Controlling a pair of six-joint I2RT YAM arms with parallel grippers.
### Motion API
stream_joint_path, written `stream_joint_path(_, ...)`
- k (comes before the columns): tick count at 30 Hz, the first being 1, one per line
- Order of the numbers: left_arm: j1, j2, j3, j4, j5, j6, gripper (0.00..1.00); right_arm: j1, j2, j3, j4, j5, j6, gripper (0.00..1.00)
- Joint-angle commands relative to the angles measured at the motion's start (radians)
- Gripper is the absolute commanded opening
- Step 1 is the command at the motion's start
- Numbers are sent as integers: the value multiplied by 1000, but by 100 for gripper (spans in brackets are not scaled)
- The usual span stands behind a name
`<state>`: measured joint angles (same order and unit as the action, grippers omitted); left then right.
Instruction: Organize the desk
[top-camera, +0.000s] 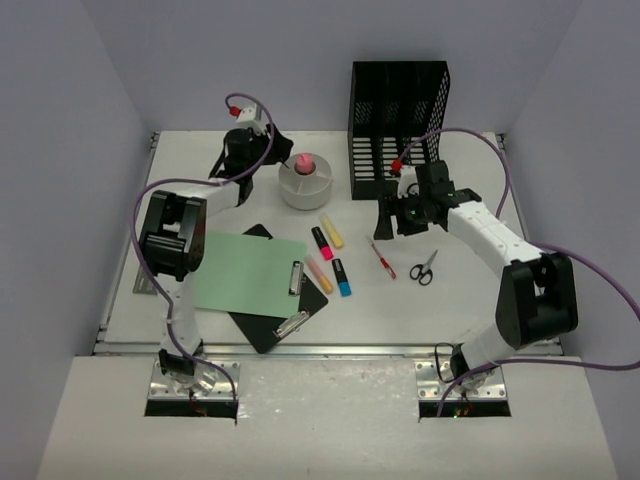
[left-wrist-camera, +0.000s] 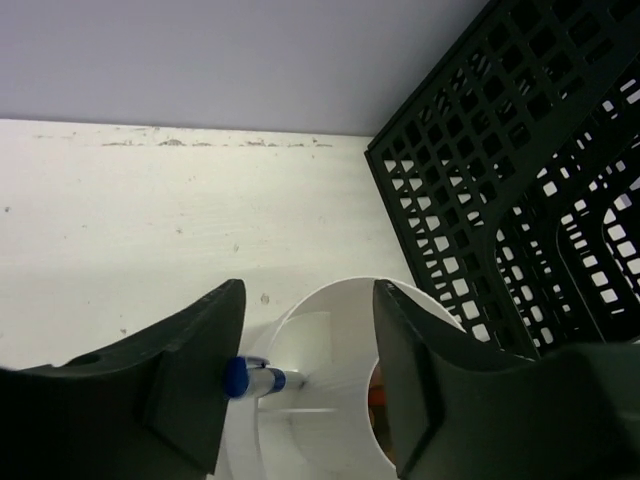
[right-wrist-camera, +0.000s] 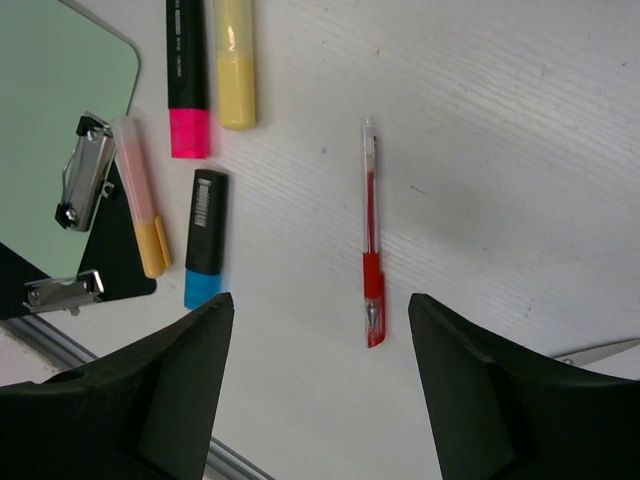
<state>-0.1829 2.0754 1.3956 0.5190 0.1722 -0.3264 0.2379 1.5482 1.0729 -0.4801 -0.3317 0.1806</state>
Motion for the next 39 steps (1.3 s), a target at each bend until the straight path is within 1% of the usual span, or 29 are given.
stream_joint_path(1, 0, -103, -12, 33, 0, -28, 54, 0, -2, -11, -11, 39, -53, 71)
stream_joint_path(3, 5, -146, -14, 29, -7, -26, 60, 1, 4, -19, -15, 49, -66, 68)
stream_joint_path(4, 17, -162, -10, 27, -10, -33, 62, 1, 7, -30, -20, 68, -81, 63)
stream_joint_path(6, 36, -210, 12, 15, -10, -39, 63, 1, 16, -39, -17, 89, -95, 60)
stream_joint_path(7, 52, -225, 26, -19, -17, -36, 64, 3, 21, -48, -8, 112, -108, 58)
stream_joint_path(8, 60, -257, 40, -34, -19, -33, 65, 3, 24, -53, -3, 123, -113, 53)
stream_joint_path(13, 137, -356, 59, -105, -19, 1, 69, 24, 62, -67, 6, 175, -138, 49)
stream_joint_path(16, 180, -438, 8, -132, 6, 27, 70, 61, 75, -83, 17, 220, -158, 48)
stream_joint_path(19, 207, -535, -93, -148, 29, 78, 71, 100, 95, -88, 26, 264, -162, 46)
stream_joint_path(20, 209, -587, -154, -149, 33, 95, 71, 112, 102, -87, 28, 273, -164, 46)
stream_joint_path(24, 211, -707, -266, -174, 50, 133, 71, 123, 151, -67, 47, 319, -152, 44)
stream_joint_path(29, 212, -759, -375, -197, 88, 135, 71, 139, 228, -33, 77, 332, -144, 42)
stream_joint_path(31, 211, -776, -395, -209, 116, 147, 70, 153, 251, -15, 90, 350, -141, 42)
stream_joint_path(34, 211, -810, -447, -237, 188, 207, 69, 164, 296, 10, 97, 347, -132, 41)
stream_joint_path(35, 211, -821, -460, -249, 214, 248, 69, 166, 317, 18, 97, 349, -125, 41)
stream_joint_path(37, 211, -856, -498, -266, 225, 292, 69, 167, 335, 38, 98, 349, -119, 40)
stream_joint_path(39, 212, -888, -514, -304, 227, 367, 69, 167, 366, 62, 97, 350, -113, 38)
